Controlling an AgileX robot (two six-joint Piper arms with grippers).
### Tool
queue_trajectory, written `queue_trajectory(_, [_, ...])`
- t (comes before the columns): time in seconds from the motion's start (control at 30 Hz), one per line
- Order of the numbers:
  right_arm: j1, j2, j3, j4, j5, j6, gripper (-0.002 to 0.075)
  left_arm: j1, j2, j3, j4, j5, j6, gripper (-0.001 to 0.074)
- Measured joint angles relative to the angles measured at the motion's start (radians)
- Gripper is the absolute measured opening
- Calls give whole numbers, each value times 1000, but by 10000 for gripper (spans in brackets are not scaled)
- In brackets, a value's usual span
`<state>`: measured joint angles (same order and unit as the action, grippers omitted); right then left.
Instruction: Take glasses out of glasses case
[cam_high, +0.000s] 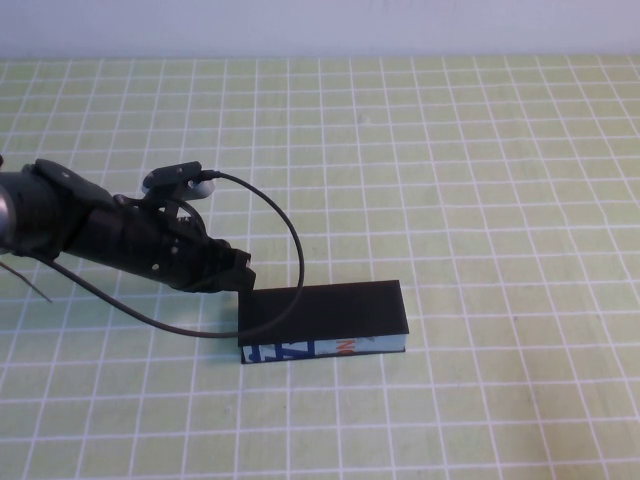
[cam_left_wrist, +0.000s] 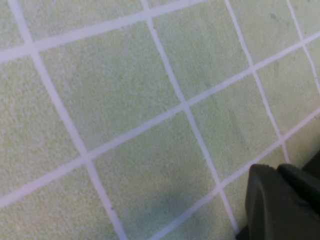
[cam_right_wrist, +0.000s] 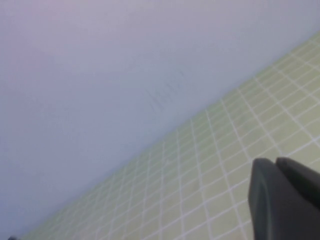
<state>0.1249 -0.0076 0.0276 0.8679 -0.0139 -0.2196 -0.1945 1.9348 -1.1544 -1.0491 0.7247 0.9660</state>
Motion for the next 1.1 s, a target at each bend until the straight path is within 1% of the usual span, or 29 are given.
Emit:
queue_trajectory(0.07, [0, 7, -27, 23, 73, 3, -16, 0, 0, 0, 0, 0, 0, -4])
queue_trajectory(0.17, [0, 97, -133, 23, 239, 4, -16, 0, 0, 0, 0, 0, 2, -4])
queue_trajectory(0.33, [0, 407, -354, -115, 550, -12, -16, 0, 0, 0, 0, 2, 3, -4])
queue_trajectory(0.4, [0, 575, -448, -156, 668, -72, -16, 0, 0, 0, 0, 4, 3, -4])
queue_trajectory(0.53, [0, 833, -603, -170, 783, -212, -16, 0, 0, 0, 0, 4, 4, -4])
queue_trajectory(0.63, [38, 1008, -708, -170, 808, -278, -15, 0, 0, 0, 0, 0, 4, -4])
queue_trajectory(0.73, [151, 1161, -813, -188, 795, -295, -15, 0, 0, 0, 0, 0, 6, -4])
queue_trajectory(0.87, [360, 1320, -939, -266, 731, -304, -16, 0, 0, 0, 0, 0, 6, -4])
queue_trajectory(1.0, [555, 1450, -1049, -475, 669, -327, -15, 0, 0, 0, 0, -2, 6, -4])
queue_trajectory(1.1, [655, 1538, -1110, -624, 654, -370, -11, 0, 0, 0, 0, -2, 6, -4])
